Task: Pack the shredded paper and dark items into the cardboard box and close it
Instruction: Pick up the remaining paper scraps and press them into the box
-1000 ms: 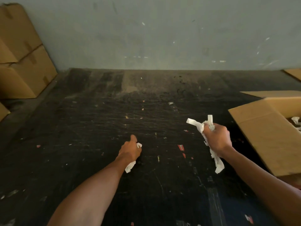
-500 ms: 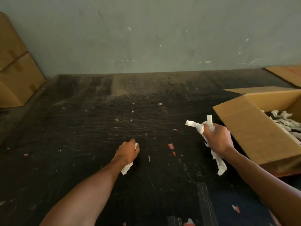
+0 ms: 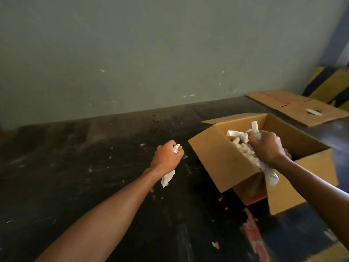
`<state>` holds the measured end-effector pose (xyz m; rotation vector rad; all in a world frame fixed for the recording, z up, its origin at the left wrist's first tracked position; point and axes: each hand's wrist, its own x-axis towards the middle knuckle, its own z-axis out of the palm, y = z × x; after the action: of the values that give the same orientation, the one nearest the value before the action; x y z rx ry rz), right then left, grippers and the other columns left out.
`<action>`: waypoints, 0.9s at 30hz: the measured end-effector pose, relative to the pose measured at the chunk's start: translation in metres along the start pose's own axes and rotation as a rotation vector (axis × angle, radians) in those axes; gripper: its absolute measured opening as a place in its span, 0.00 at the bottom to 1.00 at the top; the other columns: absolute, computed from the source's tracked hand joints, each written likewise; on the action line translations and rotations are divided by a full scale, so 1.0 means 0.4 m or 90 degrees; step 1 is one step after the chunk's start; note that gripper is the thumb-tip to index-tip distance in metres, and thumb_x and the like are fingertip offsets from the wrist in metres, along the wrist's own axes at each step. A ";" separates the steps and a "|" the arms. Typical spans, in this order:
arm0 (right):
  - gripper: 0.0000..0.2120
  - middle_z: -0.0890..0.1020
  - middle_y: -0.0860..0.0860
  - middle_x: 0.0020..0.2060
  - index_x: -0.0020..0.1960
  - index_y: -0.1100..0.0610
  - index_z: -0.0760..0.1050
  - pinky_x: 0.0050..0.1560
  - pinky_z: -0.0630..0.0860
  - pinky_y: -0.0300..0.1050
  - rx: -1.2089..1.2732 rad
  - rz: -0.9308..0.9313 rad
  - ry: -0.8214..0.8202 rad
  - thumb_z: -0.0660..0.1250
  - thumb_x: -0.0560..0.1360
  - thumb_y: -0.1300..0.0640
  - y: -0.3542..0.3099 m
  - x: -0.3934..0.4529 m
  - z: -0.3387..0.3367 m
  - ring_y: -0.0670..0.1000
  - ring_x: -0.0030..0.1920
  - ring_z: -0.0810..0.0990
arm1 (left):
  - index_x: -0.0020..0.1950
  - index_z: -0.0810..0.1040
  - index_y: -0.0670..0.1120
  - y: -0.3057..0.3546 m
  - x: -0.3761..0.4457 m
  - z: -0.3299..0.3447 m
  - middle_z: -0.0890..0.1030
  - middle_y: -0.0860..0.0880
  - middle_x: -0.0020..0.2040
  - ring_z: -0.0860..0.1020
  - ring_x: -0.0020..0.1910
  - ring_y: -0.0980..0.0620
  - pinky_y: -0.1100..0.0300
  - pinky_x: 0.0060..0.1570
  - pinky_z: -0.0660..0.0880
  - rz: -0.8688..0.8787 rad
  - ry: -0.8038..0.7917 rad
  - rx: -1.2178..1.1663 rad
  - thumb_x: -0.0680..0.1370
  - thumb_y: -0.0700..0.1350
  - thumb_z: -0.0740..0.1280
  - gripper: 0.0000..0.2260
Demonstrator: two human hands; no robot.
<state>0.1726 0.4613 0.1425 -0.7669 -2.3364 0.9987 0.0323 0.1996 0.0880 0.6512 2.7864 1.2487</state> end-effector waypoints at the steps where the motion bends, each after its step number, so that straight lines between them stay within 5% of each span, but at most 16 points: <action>1: 0.16 0.82 0.55 0.34 0.40 0.58 0.78 0.30 0.71 0.42 0.005 0.003 0.000 0.63 0.79 0.47 0.027 0.020 -0.040 0.51 0.32 0.79 | 0.40 0.75 0.48 0.050 0.006 0.026 0.79 0.48 0.36 0.78 0.35 0.49 0.55 0.33 0.71 0.004 -0.001 -0.007 0.78 0.52 0.64 0.11; 7: 0.13 0.81 0.53 0.39 0.47 0.56 0.77 0.32 0.71 0.41 0.008 -0.030 -0.031 0.62 0.80 0.47 0.214 0.127 -0.262 0.49 0.37 0.80 | 0.41 0.75 0.46 0.322 0.031 0.221 0.80 0.47 0.37 0.78 0.35 0.49 0.53 0.34 0.73 0.015 -0.016 -0.036 0.80 0.52 0.63 0.12; 13: 0.16 0.82 0.54 0.40 0.47 0.55 0.77 0.34 0.76 0.44 0.040 -0.005 -0.086 0.59 0.81 0.44 0.309 0.251 -0.384 0.52 0.37 0.82 | 0.57 0.77 0.40 0.515 0.066 0.374 0.82 0.42 0.49 0.80 0.46 0.44 0.57 0.40 0.70 -0.006 -0.001 -0.081 0.81 0.52 0.60 0.16; 16: 0.16 0.83 0.55 0.41 0.51 0.56 0.76 0.35 0.77 0.44 0.080 -0.001 -0.120 0.59 0.81 0.44 0.309 0.299 -0.382 0.52 0.39 0.83 | 0.57 0.76 0.40 0.560 0.098 0.427 0.81 0.37 0.57 0.80 0.50 0.42 0.54 0.46 0.74 -0.020 0.004 -0.104 0.81 0.53 0.59 0.17; 19: 0.16 0.82 0.54 0.41 0.56 0.58 0.76 0.34 0.77 0.42 0.106 -0.012 -0.135 0.58 0.82 0.46 0.307 0.333 -0.349 0.53 0.39 0.83 | 0.70 0.72 0.41 0.583 0.135 0.467 0.77 0.42 0.67 0.76 0.64 0.44 0.49 0.63 0.73 -0.046 0.010 -0.096 0.82 0.55 0.58 0.23; 23: 0.17 0.80 0.50 0.41 0.65 0.58 0.73 0.34 0.74 0.38 0.113 -0.042 -0.165 0.59 0.82 0.49 0.320 0.386 -0.288 0.47 0.39 0.81 | 0.69 0.72 0.38 0.577 0.192 0.520 0.76 0.39 0.66 0.75 0.63 0.41 0.49 0.60 0.71 -0.068 -0.002 -0.088 0.82 0.54 0.59 0.23; 27: 0.19 0.81 0.51 0.43 0.63 0.58 0.72 0.34 0.72 0.39 0.046 -0.063 -0.218 0.56 0.83 0.45 0.345 0.462 -0.234 0.47 0.40 0.81 | 0.65 0.74 0.38 0.540 0.255 0.569 0.78 0.38 0.63 0.76 0.61 0.40 0.46 0.61 0.72 -0.113 -0.034 -0.116 0.80 0.56 0.62 0.23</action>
<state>0.1379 0.7076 0.1337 -0.4766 -2.5770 1.2443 0.0597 0.5280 0.1034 0.4092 2.5806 1.4021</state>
